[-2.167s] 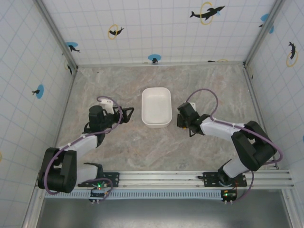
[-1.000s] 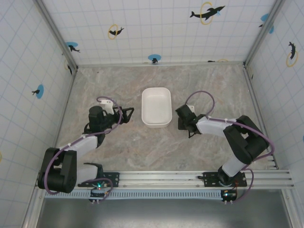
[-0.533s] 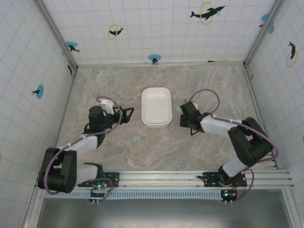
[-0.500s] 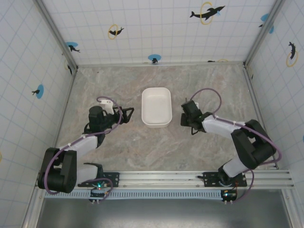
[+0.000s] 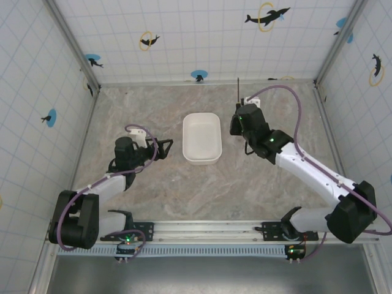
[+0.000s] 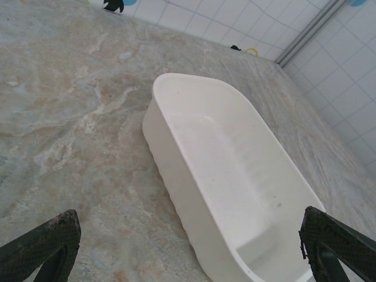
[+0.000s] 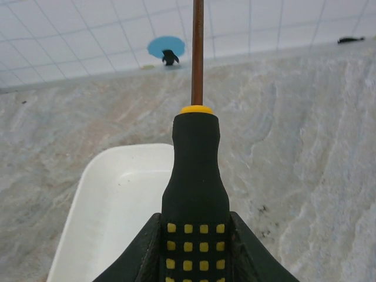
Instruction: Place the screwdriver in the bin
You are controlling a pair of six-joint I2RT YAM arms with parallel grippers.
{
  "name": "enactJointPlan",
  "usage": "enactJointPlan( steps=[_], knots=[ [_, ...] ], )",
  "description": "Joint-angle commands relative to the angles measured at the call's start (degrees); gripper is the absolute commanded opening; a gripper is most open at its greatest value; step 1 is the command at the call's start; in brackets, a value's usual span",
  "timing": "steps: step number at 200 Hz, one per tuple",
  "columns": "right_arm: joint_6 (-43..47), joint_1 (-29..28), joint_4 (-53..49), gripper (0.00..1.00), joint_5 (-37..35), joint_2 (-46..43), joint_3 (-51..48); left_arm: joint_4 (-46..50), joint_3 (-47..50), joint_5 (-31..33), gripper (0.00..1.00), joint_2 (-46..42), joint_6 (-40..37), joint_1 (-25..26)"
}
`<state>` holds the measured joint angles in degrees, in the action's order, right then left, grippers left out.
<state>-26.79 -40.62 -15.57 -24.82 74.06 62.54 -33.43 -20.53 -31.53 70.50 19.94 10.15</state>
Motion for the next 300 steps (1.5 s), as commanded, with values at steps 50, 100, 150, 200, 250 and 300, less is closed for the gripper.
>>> enactJointPlan(
  steps=[50,100,150,200,250,300],
  knots=[
    [6.1,-7.7,17.8,0.0,-3.4,5.8,-2.5,0.0,-1.2,-1.4,0.98,0.3,-1.3,0.3],
    [-4.0,-8.0,6.7,0.0,0.9,15.1,4.8,-0.1,-1.5,-1.5,0.98,0.3,-1.6,0.3],
    [-11.4,-8.5,-2.4,0.0,4.5,23.1,11.1,0.2,-1.8,-1.5,0.98,0.5,-1.9,0.3],
    [-15.0,-8.7,-8.4,0.0,9.0,29.4,16.5,0.6,-1.9,-1.2,0.98,0.4,-2.4,0.3],
    [-15.9,-9.0,-11.9,0.0,10.3,33.8,19.3,1.1,-1.7,-1.0,0.98,0.0,-2.9,0.3],
    [-16.3,-9.1,-13.2,0.0,11.3,37.3,20.5,1.2,-1.7,-0.9,0.98,-0.1,-3.2,0.3]
  ],
)
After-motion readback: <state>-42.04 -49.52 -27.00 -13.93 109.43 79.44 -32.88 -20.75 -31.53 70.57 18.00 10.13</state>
